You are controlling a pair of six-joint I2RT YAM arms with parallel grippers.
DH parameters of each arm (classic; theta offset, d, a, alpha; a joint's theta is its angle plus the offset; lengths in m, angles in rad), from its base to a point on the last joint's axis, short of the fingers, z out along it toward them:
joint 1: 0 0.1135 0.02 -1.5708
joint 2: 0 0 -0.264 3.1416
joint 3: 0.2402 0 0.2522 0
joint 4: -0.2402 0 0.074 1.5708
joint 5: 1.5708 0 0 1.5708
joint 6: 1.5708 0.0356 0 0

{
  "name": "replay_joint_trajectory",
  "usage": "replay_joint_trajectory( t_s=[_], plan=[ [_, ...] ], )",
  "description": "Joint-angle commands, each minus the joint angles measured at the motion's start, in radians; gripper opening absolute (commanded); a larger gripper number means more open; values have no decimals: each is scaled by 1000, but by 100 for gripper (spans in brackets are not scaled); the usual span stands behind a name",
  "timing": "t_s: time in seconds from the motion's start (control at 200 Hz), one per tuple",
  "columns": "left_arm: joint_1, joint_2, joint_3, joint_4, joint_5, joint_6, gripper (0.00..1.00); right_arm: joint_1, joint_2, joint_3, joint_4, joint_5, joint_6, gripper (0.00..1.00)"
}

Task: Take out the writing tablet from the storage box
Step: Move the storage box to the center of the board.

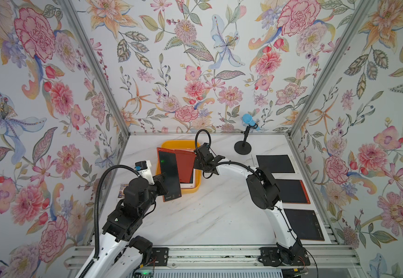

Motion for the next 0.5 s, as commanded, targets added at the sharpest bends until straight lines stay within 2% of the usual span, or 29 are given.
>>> replay_joint_trajectory(
  t_s=[0.0, 0.2, 0.345, 0.43, 0.495],
  plan=[
    [7, -9, -8, -17, -22, 15, 0, -13, 101, 71, -60, -37, 23, 10],
    [11, -7, -15, -19, -30, 15, 0, -2, 165, 173, -60, -80, 77, 13],
    [15, -7, -22, -14, -18, 10, 0, 9, 161, 195, -60, -108, 81, 23],
    [17, -12, -21, -15, -12, 11, 0, 9, 123, 185, -60, -125, 47, 30],
    [17, -15, -15, -15, -7, 11, 0, 8, 71, 168, -60, -124, 9, 45]
  ],
)
